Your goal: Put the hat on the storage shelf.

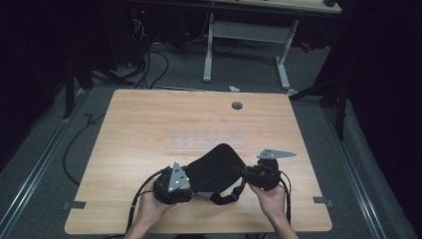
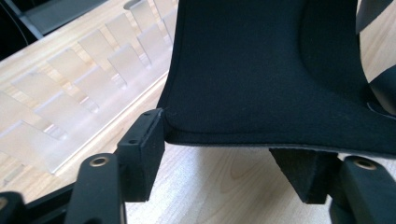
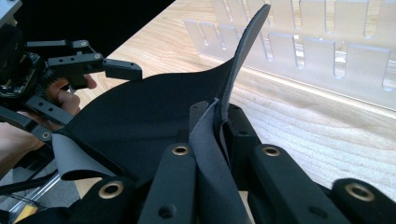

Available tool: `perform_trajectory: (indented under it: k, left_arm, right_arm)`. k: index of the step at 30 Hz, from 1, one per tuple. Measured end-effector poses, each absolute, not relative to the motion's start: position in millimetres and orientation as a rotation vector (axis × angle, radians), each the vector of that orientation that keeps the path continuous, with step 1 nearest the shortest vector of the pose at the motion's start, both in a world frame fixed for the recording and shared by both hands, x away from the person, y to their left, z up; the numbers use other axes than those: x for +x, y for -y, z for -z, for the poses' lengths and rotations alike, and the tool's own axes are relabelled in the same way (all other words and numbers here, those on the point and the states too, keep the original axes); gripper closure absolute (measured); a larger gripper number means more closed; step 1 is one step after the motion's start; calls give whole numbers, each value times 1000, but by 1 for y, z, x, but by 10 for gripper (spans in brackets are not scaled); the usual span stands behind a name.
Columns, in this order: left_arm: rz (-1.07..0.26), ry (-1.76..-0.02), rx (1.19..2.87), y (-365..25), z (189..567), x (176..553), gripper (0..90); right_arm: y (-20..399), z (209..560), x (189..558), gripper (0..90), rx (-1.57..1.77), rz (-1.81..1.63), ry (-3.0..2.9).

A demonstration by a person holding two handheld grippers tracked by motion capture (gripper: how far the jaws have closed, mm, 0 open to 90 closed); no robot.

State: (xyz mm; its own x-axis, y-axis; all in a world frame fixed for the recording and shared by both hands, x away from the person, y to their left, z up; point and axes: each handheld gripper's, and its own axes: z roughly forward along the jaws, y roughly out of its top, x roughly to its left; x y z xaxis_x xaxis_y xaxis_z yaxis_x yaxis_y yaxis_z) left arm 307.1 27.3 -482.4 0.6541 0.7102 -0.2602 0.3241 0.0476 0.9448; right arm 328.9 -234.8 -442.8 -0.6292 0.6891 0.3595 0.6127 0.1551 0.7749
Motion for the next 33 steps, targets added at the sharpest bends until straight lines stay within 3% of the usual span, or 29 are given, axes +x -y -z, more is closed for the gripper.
perform_trajectory:
  k: [12,23,25,26,33]
  left_arm:
    - [-430,-833,1610,-15,482,302,457]
    - [-364,-856,1624,-13,480,308,527]
    - [-349,-837,1622,-14,478,307,568]
    - [-333,-826,1613,-15,476,306,649]
    - [-242,-752,1619,-19,466,296,798]
  right_arm:
    - [228,442,331,836,1320,-1481,-2341]
    - [221,442,331,834,1334,-1498,-2344]
    - [222,442,332,835,1332,-1513,-2344]
    - [222,442,332,830,1328,-1523,-2356]
    - [225,440,333,762,1337,-1589,-2338]
